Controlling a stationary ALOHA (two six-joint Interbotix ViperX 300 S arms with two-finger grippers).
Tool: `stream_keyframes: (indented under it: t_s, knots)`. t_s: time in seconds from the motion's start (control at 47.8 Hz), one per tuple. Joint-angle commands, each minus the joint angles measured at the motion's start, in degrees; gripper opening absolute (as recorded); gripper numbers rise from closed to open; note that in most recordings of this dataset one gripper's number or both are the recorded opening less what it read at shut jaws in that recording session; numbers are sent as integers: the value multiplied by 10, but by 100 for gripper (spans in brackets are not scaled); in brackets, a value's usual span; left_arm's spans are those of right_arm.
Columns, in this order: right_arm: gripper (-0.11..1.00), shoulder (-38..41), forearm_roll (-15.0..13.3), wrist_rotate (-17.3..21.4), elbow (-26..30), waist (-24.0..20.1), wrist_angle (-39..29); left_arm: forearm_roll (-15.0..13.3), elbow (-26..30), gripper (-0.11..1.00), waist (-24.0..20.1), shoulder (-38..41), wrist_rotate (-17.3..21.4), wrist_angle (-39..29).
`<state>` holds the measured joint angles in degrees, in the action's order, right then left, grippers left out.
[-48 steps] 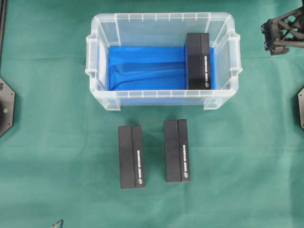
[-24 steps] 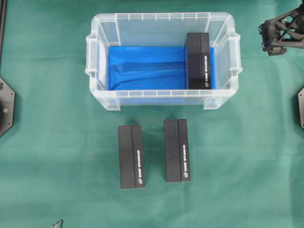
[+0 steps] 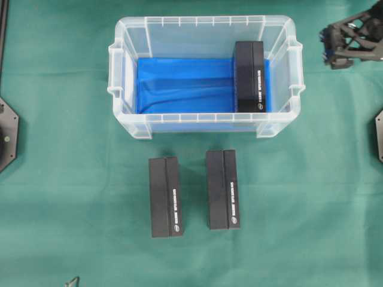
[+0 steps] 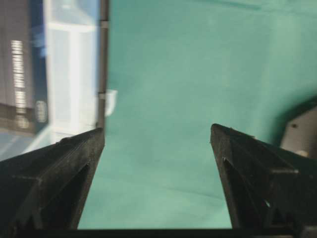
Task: Take the box out of the case with the right arm.
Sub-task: 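Move the open right gripper over the right black box in the case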
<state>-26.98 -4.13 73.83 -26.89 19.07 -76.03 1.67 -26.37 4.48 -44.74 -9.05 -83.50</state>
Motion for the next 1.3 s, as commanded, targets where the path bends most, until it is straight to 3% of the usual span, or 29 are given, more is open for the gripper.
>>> stream_keyframes:
  t_s: [0.0,0.46,0.586,1.276]
  knots:
    - [87,15,5,1,29,-5,14,1,14,0,-1,2,0,2]
    - [87,202,7,15,208,-56,25,2,15,0,-1,-1,0,2]
    - [87,231,7,19,236,-62,23,2,15,0,0,-3,0,2]
    - [87,243,1,21,238,-65,17,2,16,0,-1,2,0,2]
